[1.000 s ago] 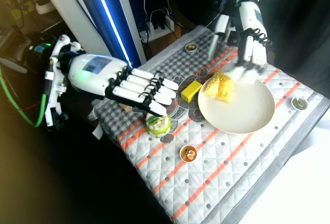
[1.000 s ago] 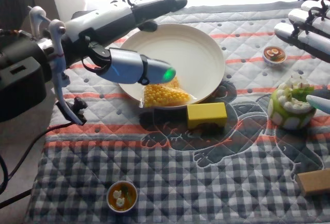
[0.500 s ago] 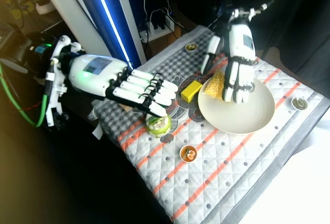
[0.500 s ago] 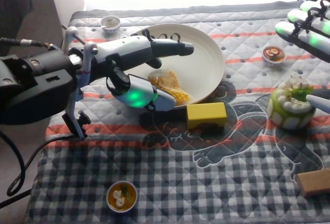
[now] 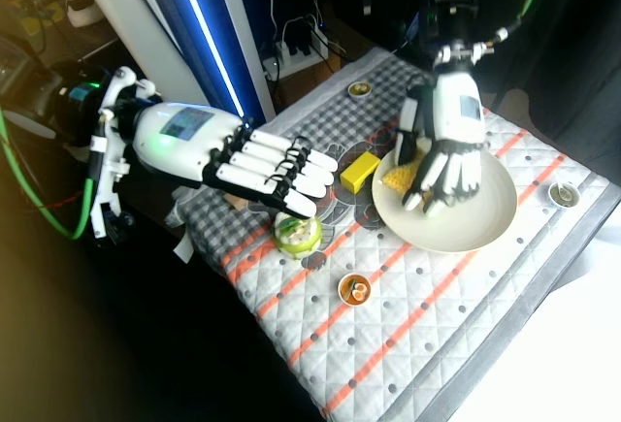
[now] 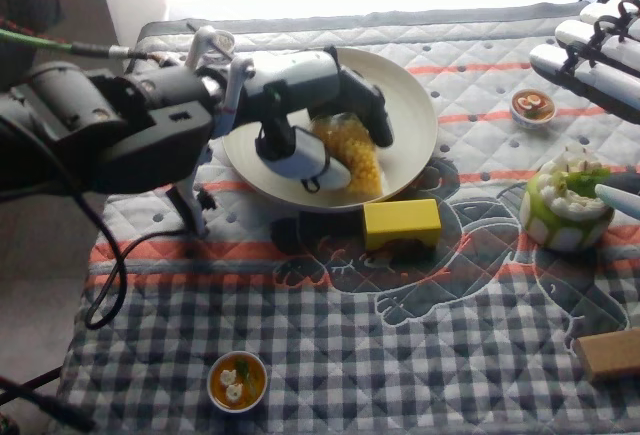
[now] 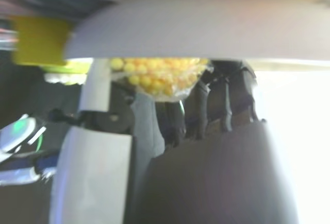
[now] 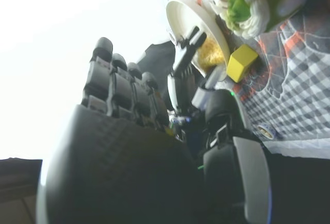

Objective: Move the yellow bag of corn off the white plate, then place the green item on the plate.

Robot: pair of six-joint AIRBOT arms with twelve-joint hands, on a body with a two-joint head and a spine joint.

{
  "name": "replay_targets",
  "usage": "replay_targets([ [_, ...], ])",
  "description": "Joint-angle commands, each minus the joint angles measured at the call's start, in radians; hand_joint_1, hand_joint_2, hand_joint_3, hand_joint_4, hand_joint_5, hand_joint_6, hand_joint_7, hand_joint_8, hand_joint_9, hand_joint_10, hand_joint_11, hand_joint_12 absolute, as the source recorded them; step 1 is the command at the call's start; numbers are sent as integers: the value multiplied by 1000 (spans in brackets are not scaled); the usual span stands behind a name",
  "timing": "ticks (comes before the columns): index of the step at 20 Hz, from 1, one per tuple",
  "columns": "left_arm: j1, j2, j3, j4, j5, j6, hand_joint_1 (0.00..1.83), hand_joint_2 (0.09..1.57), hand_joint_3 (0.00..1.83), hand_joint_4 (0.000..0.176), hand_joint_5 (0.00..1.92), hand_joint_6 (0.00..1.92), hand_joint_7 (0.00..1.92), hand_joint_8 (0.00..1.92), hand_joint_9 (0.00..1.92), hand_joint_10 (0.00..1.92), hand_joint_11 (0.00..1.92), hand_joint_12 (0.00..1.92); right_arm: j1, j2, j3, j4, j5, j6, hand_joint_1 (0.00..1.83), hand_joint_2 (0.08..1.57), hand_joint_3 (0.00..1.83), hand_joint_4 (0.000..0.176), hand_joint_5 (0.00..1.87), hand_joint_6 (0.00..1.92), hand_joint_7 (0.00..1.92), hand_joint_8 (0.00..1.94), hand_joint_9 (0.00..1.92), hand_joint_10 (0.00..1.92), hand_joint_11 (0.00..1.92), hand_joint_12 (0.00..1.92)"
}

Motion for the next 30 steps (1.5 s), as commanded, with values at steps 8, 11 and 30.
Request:
replay_targets([
  [8,-28,38,-25,-56,-159,-4,1099,1241,0,0,742,1425,783,1921,907,1921,1021,1921,6,0,5,-12,119,3,568,1336,0,0,0,0,0,0,0,0,0,286],
  [11,-30,73,-56,-63,-201,-4,1166,1000,618,0,688,1671,705,1731,855,1921,922,1921,5,0,5,-12,119,4,590,1333,0,14,0,0,0,0,0,0,0,206],
  [30,337,528,-548,-99,-663,-12,785,1247,0,0,184,99,121,60,36,231,0,1246,3,1,2,-16,118,51,281,1349,0,0,0,0,0,0,0,0,0,614],
])
